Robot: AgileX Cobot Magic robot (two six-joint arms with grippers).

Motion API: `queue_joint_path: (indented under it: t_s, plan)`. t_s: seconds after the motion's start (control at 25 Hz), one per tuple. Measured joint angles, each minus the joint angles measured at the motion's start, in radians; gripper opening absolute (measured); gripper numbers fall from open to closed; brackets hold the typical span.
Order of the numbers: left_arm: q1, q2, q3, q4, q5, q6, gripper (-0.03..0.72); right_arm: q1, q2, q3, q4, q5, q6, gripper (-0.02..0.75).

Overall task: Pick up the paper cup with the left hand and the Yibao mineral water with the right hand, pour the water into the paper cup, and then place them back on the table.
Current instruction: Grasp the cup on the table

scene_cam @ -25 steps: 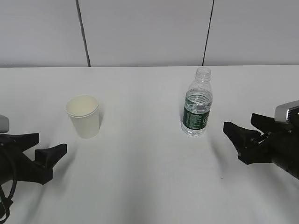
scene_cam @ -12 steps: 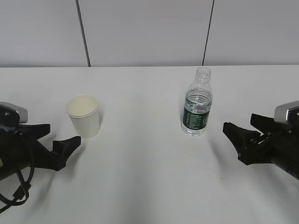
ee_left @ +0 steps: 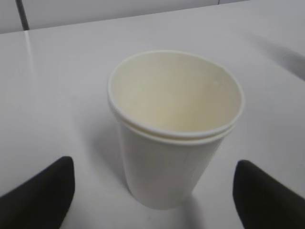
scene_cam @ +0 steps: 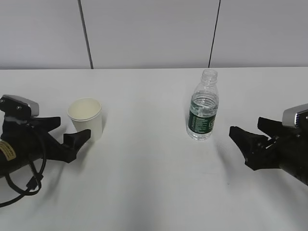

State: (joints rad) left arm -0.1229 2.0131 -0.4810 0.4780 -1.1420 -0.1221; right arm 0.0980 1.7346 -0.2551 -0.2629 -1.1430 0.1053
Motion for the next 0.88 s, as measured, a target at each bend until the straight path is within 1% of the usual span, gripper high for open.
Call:
queue_joint_path:
  t_s: [0.72,0.88]
  plan:
    - [-0.001,0.099,-0.138,0.064,-0.001,-0.054,0.594,0.000,0.000,0.000,0.000,0.000,0.000,0.585]
    - [-0.028,0.121,-0.155,0.066,0.005,-0.060,0.594,0.000,0.000,0.000,0.000,0.000,0.000,0.585]
